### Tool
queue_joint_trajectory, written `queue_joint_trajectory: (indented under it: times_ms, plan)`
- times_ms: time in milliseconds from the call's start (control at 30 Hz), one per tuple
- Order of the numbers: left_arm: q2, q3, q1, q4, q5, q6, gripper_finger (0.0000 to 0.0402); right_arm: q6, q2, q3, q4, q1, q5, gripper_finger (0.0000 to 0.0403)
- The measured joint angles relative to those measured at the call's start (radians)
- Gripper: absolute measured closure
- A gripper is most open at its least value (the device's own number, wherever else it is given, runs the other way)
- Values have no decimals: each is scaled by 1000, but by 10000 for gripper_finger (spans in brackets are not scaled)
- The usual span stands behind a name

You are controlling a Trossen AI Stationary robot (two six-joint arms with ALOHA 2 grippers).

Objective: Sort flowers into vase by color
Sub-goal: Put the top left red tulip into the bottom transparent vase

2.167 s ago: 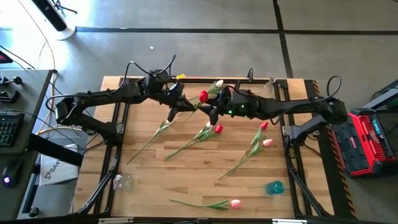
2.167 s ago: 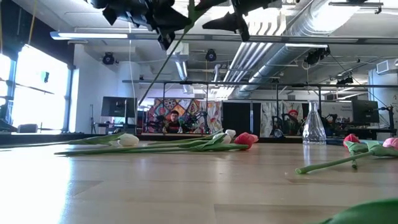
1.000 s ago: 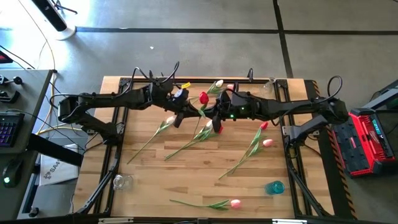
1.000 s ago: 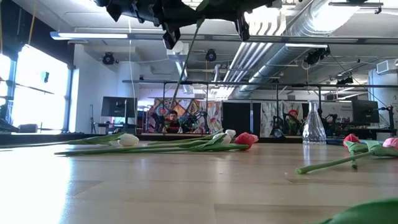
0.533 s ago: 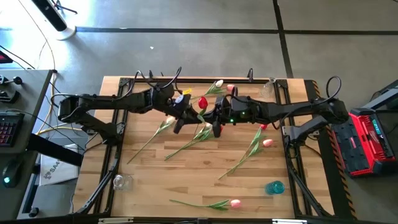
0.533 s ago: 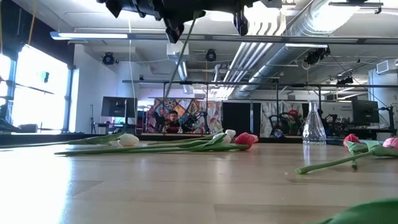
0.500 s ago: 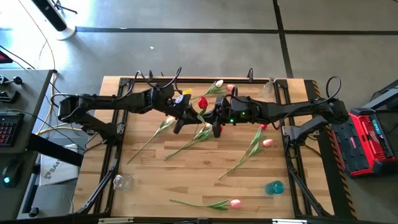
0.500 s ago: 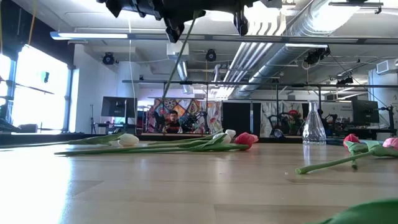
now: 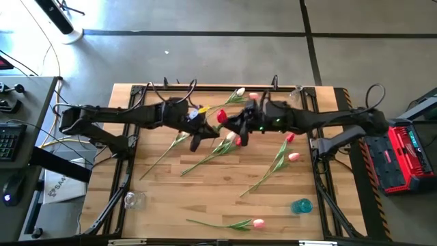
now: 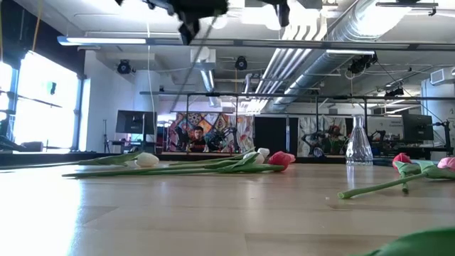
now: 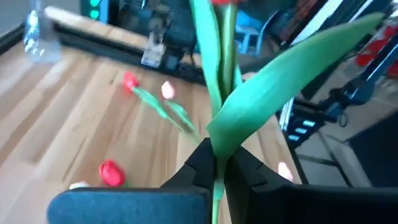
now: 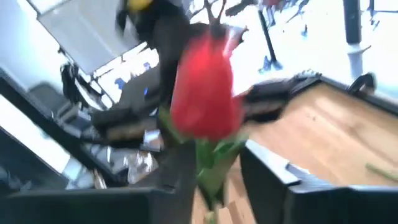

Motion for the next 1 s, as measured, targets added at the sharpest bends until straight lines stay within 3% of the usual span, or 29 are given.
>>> queue_joint_trajectory:
  times_ms: [200,367,433,633,833,1000]
  plan:
    - [-159,0,-177,-209,-317,-96,400,76,-68,0,-88,2,72,230]
    - [-301,0,-404,-371,-648,-256,401,82,-73,0,-167,26,83,228]
    - [-339,0,-506,-420,-732,-328,401,95,-72,0,-180,38,86,230]
    - [-381,0,-761,-484,-760,-405,401,73,-58,0,-217,72,101,231]
    - [-393,0,-893,-480,-768,-414,401,114,-46,0,-255,105,104,231]
    - [-420,0,-972,-484,-823,-354,401,195,-25,0,-247,188,258,231]
